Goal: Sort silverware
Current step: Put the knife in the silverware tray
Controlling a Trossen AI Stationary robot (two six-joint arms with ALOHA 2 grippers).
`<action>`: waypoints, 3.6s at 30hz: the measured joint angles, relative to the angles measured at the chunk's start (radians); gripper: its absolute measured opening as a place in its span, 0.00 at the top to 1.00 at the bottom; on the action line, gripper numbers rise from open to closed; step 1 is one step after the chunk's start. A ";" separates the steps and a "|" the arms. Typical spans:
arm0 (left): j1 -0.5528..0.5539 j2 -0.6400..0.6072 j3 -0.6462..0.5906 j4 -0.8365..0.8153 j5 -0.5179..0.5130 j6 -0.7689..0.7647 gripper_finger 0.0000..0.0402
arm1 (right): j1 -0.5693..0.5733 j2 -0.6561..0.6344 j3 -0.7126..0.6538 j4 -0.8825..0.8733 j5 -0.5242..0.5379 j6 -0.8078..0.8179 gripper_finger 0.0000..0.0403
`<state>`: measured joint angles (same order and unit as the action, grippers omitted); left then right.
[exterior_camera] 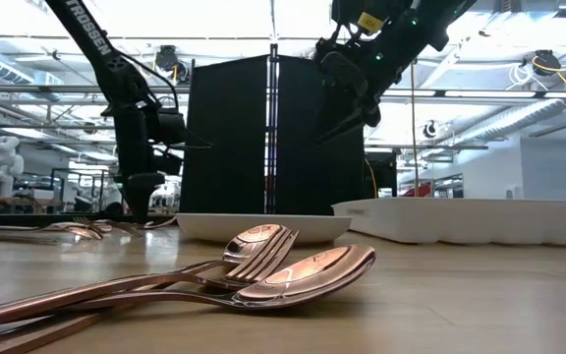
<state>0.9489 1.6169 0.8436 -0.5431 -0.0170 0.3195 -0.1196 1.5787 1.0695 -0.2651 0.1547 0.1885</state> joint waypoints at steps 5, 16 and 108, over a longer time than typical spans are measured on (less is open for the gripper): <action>0.000 0.000 0.000 0.014 0.022 -0.030 0.73 | 0.004 0.000 0.000 0.000 0.000 0.009 0.71; 0.000 0.000 0.000 0.025 0.022 -0.121 0.69 | 0.051 0.000 0.000 -0.002 0.001 0.009 0.71; -0.132 0.107 0.002 0.219 0.003 0.146 1.00 | 0.060 0.000 0.000 0.092 0.079 0.035 0.71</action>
<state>0.8169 1.7239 0.8459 -0.3238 -0.0144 0.4660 -0.0595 1.5791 1.0695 -0.1734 0.2337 0.2234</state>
